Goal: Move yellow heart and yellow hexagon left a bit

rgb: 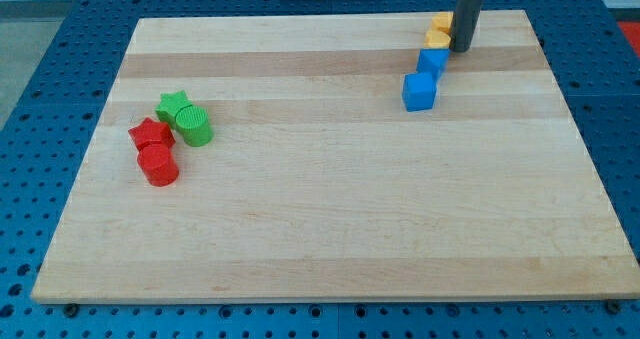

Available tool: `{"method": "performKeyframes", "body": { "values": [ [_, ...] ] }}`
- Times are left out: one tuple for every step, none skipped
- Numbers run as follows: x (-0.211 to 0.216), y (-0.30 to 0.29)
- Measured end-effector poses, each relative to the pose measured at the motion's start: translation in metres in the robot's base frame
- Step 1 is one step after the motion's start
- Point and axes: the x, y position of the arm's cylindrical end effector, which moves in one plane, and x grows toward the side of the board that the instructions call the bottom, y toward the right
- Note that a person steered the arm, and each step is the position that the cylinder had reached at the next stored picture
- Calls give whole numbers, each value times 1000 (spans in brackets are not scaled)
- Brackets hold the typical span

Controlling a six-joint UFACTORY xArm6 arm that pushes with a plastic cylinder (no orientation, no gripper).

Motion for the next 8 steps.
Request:
{"method": "performKeyframes", "body": {
  "values": [
    [-6, -1],
    [-24, -1],
    [-11, 12],
    [22, 22],
    [27, -23],
    [27, -36],
    [27, -29],
    [40, -15]
  ]
}}
